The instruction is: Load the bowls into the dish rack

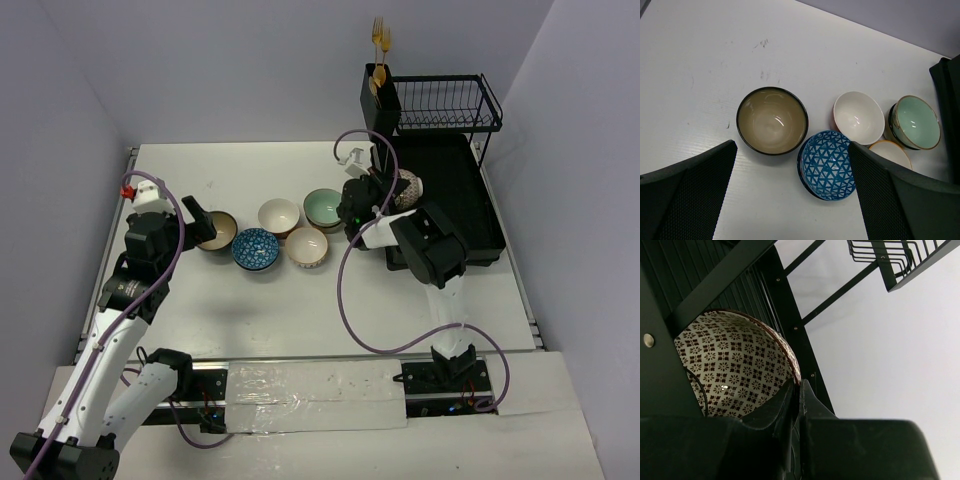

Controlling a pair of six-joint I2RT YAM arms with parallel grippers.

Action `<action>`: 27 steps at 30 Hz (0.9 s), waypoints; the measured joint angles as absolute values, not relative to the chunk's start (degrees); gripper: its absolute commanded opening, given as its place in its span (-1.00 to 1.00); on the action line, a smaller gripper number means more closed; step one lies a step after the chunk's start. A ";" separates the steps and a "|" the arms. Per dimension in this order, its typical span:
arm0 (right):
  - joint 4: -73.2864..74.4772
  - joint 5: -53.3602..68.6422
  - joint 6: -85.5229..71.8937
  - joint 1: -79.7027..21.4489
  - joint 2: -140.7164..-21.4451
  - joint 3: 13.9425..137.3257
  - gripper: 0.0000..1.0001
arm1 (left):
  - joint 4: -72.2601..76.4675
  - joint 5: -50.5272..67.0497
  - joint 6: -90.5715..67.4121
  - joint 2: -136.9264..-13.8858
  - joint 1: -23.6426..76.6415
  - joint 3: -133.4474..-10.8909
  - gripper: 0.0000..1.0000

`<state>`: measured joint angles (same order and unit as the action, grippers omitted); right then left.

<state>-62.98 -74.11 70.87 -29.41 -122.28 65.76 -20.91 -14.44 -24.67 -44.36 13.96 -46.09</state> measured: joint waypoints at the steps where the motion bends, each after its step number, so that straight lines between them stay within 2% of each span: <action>1: -63.00 -74.13 70.89 -29.52 -122.28 65.78 -0.55 | -20.93 -14.44 -24.67 -44.36 13.96 -46.09 0.99; 4: -62.54 -74.65 70.94 -29.71 -122.56 65.80 -0.04 | -20.91 -14.44 -24.67 -44.36 13.96 -46.09 0.98; 6: -62.57 -74.67 71.55 -30.20 -122.78 66.22 0.09 | -20.91 -14.44 -24.67 -44.36 13.98 -46.09 0.98; 7: -62.57 -74.72 71.44 -30.55 -122.69 66.48 0.23 | -20.91 -14.44 -24.67 -44.36 13.98 -46.09 0.98; 11: -60.73 -74.19 69.54 -32.12 -122.67 66.50 0.48 | -20.91 -14.41 -24.67 -44.36 13.98 -46.09 0.99; 16: -53.56 -73.82 63.05 -33.43 -120.40 66.61 0.65 | -20.91 -14.41 -24.64 -44.36 13.98 -46.09 0.99; 23: -42.39 -73.34 54.33 -34.72 -114.28 64.36 0.71 | -20.91 -14.41 -24.67 -44.36 13.98 -46.09 0.99; 27: -27.88 -71.35 42.59 -36.05 -107.00 64.38 0.72 | -20.93 -14.41 -24.67 -44.36 13.98 -46.09 0.99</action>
